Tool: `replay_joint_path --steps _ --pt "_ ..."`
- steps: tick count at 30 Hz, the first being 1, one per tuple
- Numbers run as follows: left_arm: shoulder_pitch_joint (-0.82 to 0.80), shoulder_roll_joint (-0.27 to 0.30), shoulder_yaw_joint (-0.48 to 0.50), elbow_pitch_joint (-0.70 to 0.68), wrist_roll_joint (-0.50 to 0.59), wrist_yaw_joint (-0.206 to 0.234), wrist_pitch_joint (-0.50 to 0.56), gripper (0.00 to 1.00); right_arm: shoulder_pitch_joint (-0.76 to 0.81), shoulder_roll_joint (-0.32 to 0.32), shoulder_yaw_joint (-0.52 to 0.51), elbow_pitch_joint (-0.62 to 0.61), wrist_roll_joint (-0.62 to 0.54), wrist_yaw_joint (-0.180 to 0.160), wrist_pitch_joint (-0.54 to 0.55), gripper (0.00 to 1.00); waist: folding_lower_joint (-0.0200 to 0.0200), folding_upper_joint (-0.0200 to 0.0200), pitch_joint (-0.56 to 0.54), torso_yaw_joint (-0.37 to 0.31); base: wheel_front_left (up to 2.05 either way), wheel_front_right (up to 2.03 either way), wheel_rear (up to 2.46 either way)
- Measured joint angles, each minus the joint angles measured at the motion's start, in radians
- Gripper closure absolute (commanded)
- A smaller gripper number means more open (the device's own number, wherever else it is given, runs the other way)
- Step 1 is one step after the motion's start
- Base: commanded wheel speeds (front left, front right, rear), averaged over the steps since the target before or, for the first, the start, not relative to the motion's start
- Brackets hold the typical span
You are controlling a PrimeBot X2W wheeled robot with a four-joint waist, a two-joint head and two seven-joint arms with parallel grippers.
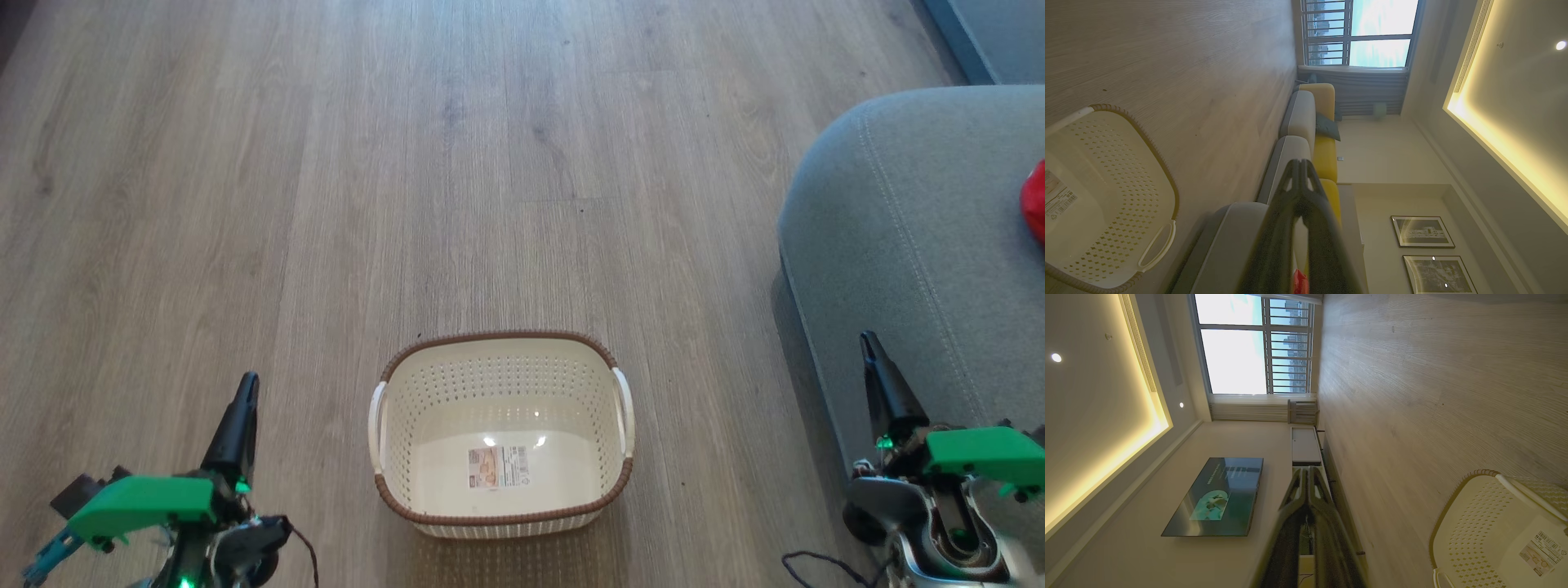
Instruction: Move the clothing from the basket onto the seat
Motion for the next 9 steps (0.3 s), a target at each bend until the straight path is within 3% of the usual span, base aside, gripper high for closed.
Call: replay_joint_path --steps 9 --pt "0.0 0.0 0.0 0.0 0.0 0.0 0.0 1.0 0.0 0.0 0.0 0.0 0.0 0.0 0.0 1.0 0.0 0.0 0.0 0.0 0.0 0.0 0.0"
